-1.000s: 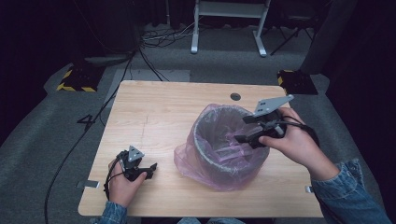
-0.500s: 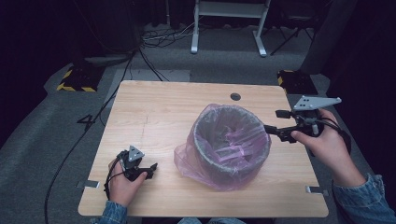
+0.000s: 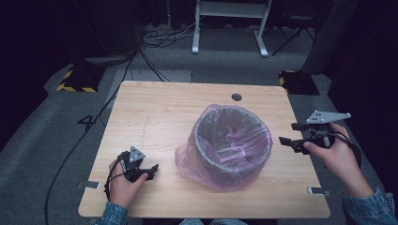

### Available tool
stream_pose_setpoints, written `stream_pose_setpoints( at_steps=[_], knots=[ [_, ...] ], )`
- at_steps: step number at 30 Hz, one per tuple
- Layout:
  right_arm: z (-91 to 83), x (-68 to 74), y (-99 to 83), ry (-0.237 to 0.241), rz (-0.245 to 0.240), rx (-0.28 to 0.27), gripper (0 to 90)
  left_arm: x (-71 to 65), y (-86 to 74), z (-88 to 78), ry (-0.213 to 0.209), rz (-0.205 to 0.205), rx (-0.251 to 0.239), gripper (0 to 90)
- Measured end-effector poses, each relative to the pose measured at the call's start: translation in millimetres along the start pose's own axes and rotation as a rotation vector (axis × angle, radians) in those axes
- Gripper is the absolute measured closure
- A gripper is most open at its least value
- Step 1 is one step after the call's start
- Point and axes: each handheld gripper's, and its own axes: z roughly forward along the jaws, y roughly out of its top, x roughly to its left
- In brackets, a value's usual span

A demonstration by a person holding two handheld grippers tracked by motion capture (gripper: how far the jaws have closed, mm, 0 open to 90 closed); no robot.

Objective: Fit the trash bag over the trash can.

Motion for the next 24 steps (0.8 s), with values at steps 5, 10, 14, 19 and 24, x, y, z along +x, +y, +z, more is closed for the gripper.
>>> stream_pose_setpoints(
  at_steps=[5, 10, 14, 19, 24],
  knots=[
    [6.3, -6.1, -22.2, 0.015, 0.037, 0.006, 22.3, -0.1, -0.1, 0.0, 0.000, 0.001, 0.000, 19.1],
    [13.6, -8.2, -42.2, 0.029, 0.052, 0.001, 22.2, -0.3, -0.1, 0.1, 0.000, 0.000, -0.002, 19.1],
    [20.1, -11.7, -58.5, 0.011, 0.060, 0.023, 20.7, -0.3, -0.1, 0.2, 0.001, 0.001, -0.002, 19.0],
    [30.8, -13.7, -76.8, 0.000, 0.049, 0.073, 21.1, -0.3, -0.1, 0.2, 0.001, 0.001, -0.002, 19.0],
    [41.5, -11.0, -94.1, 0.003, 0.049, 0.084, 21.6, -0.3, -0.1, 0.2, 0.002, 0.001, -0.002, 19.0]
  ],
)
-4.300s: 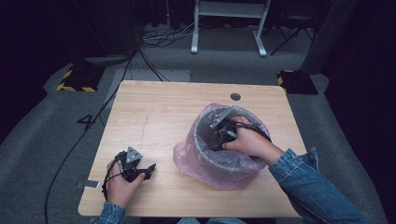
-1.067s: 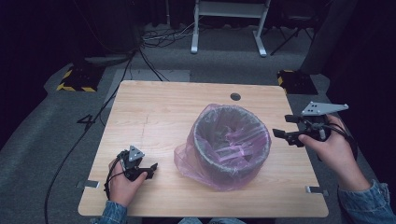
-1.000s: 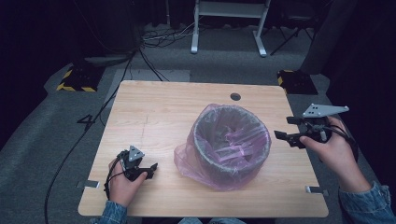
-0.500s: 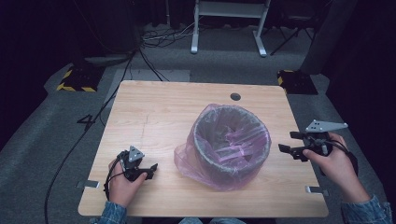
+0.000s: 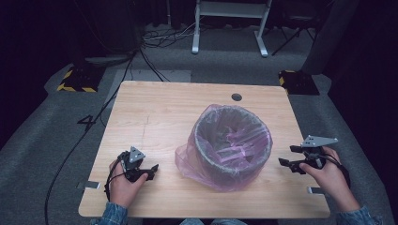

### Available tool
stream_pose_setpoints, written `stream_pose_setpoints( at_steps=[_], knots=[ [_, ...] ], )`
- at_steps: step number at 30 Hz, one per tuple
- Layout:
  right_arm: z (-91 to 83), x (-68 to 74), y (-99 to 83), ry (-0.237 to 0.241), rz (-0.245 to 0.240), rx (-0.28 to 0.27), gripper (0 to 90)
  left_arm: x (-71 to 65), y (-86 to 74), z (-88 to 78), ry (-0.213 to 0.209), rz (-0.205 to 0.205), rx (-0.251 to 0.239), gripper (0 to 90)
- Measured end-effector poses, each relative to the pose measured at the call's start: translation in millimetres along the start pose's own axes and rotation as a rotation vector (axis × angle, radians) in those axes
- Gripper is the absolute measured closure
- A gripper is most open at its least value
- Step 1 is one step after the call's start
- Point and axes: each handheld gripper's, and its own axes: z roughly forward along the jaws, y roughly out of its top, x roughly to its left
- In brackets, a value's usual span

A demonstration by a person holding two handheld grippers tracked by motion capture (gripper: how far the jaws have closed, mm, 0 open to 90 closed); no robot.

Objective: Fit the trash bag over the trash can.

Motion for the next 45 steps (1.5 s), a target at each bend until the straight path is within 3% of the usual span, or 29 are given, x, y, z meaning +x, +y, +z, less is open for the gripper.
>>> stream_pose_setpoints(
  at_steps=[9, 15, 31, 36, 39, 45],
  knots=[
    [11.7, 0.8, -26.1, 0.004, 0.025, -0.017, 23.1, -0.2, 0.1, 0.1, -0.001, -0.002, 0.001, 18.9],
    [19.2, 0.5, -39.9, -0.027, 0.045, -0.009, 23.0, -0.2, 0.4, 0.2, 0.000, 0.001, 0.003, 18.6],
    [30.1, 19.3, -61.0, -0.094, 0.129, -0.021, 21.3, -0.2, 0.5, 0.2, -0.001, 0.000, 0.004, 18.6],
    [32.5, 21.5, -65.1, -0.113, 0.114, -0.057, 19.6, -0.2, 0.4, 0.3, -0.001, 0.001, 0.004, 18.5],
    [32.3, 23.5, -65.6, -0.115, 0.084, -0.051, 19.5, -0.2, 0.5, 0.3, -0.001, 0.002, 0.003, 18.5],
    [31.7, 21.7, -66.6, -0.099, 0.077, -0.054, 19.6, -0.3, 0.4, 0.3, 0.000, 0.002, 0.003, 18.5]
  ],
)
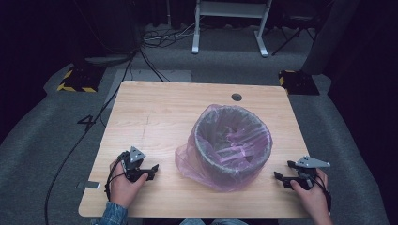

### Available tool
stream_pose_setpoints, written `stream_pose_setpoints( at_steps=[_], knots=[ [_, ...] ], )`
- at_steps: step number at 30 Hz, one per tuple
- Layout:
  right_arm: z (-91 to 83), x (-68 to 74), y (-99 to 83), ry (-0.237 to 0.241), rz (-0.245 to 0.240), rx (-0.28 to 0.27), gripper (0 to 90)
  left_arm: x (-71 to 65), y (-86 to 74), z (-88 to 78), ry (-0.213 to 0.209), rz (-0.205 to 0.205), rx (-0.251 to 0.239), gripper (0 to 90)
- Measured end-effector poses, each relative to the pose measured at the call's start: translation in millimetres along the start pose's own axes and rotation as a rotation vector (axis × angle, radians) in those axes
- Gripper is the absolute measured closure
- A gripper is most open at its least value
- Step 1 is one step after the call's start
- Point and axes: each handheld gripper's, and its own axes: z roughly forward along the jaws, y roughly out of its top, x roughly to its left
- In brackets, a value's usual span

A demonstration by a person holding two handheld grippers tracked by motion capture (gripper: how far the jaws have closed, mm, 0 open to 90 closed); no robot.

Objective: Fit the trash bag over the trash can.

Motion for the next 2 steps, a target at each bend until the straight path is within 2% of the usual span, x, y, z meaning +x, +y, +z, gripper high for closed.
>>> stream_pose_setpoints(
  at_steps=[2],
  knots=[
    [0.0, 0.1, 0.0, -0.001, -0.001, 0.001, 19.6, 0.0, 0.0, 0.0, 0.000, 0.000, 0.000, 18.5]
  ],
)
